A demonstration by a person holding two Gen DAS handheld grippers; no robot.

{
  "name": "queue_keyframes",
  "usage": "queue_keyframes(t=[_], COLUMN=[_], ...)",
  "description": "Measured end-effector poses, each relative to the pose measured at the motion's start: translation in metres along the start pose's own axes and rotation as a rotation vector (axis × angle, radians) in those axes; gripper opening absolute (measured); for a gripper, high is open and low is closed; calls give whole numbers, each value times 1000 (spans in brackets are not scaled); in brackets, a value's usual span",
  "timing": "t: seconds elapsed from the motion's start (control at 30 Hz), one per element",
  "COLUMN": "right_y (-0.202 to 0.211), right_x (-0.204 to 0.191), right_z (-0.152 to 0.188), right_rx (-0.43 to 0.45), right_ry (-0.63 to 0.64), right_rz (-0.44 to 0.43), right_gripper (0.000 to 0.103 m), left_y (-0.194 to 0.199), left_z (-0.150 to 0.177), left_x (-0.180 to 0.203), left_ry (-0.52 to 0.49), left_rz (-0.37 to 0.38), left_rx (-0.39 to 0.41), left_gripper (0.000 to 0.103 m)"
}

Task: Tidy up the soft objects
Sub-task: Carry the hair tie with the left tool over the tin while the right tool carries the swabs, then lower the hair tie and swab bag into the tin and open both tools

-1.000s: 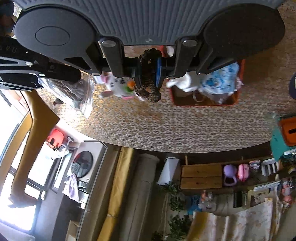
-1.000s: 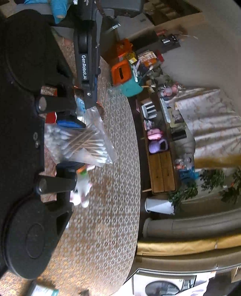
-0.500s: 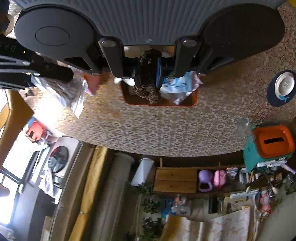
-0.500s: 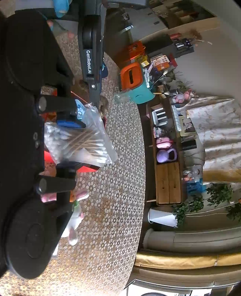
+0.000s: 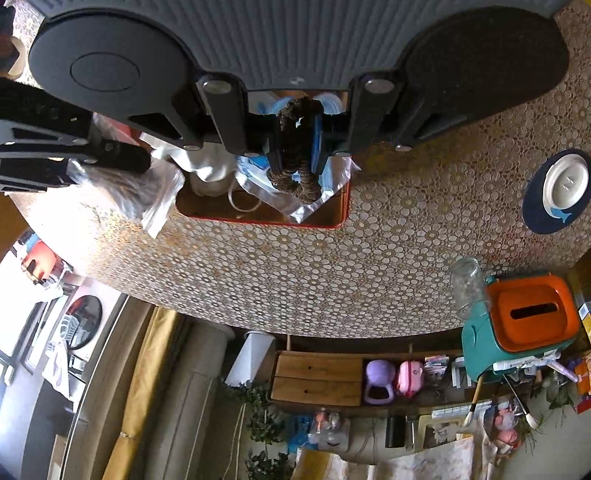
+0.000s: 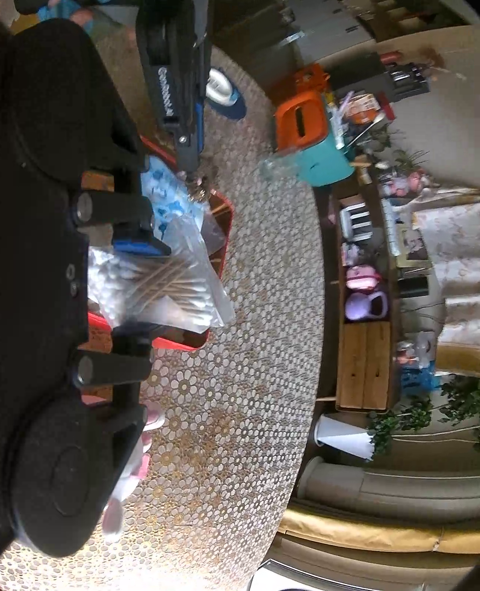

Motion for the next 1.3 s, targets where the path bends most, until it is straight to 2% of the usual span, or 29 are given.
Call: queue_keyframes(t=[0.47, 0.93, 1.13, 1.23, 1.3], right_y=[-57, -74, -73, -70, -67], right_x=[-2, -9, -8, -8, -8], right_z=[5, 19, 17, 15, 14], right_rx=[-71, -109, -110, -98, -89], right_ry=[10, 44, 48, 58, 64], right_rz=[-17, -26, -20, -9, -10], right_gripper=[34, 34, 38, 46, 55], left_y=[-46, -81, -82, -81, -82], left_z=[-15, 2, 4, 4, 2], left_x=[9, 6, 6, 7, 6], left_ry=[-4, -4, -7, -7, -1], left_rz=[12, -13, -25, -29, -37], left_rx=[12, -64, -62, -69, -74], left_gripper=[15, 15, 15, 15, 16])
Point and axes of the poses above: each gripper's, at about its wrist camera, not at the fingertips, and y roughly against the way its jaws point, x to its right, z to its underside, the point moved 7 cm from there along -y, roughly the way its jaws point, and after that the axes turned 9 degrees about y, right-handed, at the moved point
